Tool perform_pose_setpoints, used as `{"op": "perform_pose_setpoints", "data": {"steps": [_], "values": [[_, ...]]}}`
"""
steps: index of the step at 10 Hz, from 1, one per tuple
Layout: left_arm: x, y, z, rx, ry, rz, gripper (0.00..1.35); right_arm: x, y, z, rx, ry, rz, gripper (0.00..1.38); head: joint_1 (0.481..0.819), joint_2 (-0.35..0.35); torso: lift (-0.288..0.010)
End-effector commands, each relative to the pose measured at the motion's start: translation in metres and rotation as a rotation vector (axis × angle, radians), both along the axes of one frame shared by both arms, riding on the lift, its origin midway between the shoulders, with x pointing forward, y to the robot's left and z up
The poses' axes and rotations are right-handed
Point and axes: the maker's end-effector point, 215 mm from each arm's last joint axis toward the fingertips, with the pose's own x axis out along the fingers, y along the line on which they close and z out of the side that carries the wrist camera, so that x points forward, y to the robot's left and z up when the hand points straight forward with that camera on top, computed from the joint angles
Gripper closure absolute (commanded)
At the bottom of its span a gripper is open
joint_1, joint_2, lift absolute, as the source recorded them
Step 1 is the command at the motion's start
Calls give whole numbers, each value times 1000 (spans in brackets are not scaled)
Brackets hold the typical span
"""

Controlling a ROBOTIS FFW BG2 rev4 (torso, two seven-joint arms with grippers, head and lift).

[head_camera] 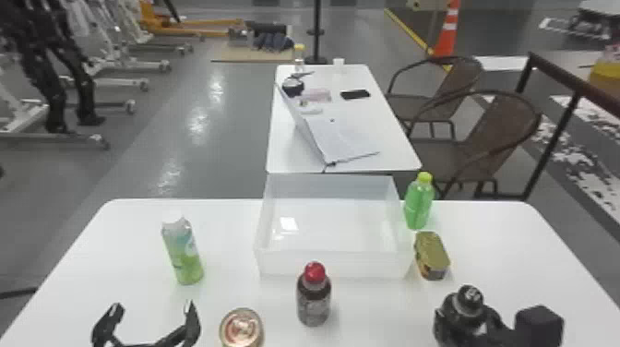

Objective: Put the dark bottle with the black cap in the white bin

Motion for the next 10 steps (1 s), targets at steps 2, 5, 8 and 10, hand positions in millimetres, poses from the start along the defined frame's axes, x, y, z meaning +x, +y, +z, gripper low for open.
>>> {"op": "perform_pose_setpoints", "data": {"steps": [2,5,8,10], "values": [[0,-1,0,-3,-1,0,130,0,1,1,8,-1,1,947,549,0,-100],[0,-1,-1,-3,1,0,130,4,7,23,0,-18,10,944,549,0,-100],[2,-4,-1,-2,3,-5,130,36,20,77,1,-61,12,941,549,0,-100],[6,-9,-2,-13,5,-13,130,58,29,104,14,-100,21,941,549,0,-100]]}}
